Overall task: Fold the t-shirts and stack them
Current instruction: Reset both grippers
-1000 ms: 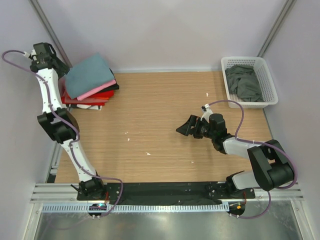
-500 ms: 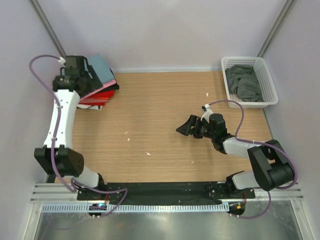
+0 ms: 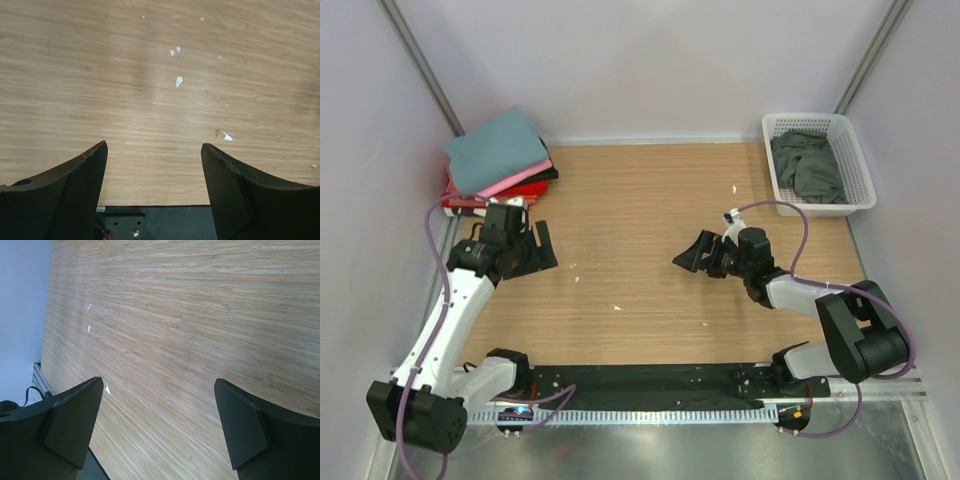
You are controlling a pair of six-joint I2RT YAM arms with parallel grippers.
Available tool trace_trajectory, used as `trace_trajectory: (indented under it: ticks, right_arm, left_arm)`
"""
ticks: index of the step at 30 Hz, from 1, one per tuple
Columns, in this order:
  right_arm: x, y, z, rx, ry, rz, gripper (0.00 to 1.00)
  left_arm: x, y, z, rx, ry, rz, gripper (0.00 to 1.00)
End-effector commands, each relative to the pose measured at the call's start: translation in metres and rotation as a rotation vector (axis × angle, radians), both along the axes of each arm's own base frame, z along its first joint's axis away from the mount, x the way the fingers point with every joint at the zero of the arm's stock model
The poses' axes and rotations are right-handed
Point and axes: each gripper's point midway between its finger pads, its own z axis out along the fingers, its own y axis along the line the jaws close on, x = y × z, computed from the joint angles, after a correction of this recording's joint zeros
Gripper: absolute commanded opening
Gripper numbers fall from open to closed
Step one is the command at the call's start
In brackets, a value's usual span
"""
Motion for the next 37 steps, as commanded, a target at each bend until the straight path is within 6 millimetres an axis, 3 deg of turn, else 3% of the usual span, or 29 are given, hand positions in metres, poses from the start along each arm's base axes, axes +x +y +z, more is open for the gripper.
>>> trace_trajectory:
  ticks: [1, 4, 10, 20, 37]
  right_arm:
    - [0.013, 0.001, 0.020, 0.003, -0.063, -0.020, 1.00]
    - [0.017, 0.001, 0.015, -0.012, -0.034, -0.032, 1.00]
    - [0.024, 0.001, 0.007, -0.039, 0.022, -0.045, 1.00]
    - [0.027, -0.010, -0.005, -0.086, 0.088, -0.112, 1.00]
    - [0.025, -0.022, 0.010, -0.092, 0.037, -0.189, 1.00]
  left_arm:
    - [0.004, -0.004, -0.003, -0.009, -0.061, -0.006, 0.77]
    - [0.004, -0.021, 0.001, -0.069, -0.081, -0.087, 0.76]
    - [0.004, -0.022, -0.008, -0.071, -0.040, -0.082, 0.75]
    - [0.000, -0.026, 0.001, -0.101, -0.085, -0.095, 0.75]
    - [-0.010, -0.050, -0.002, -0.098, -0.067, -0.190, 0.75]
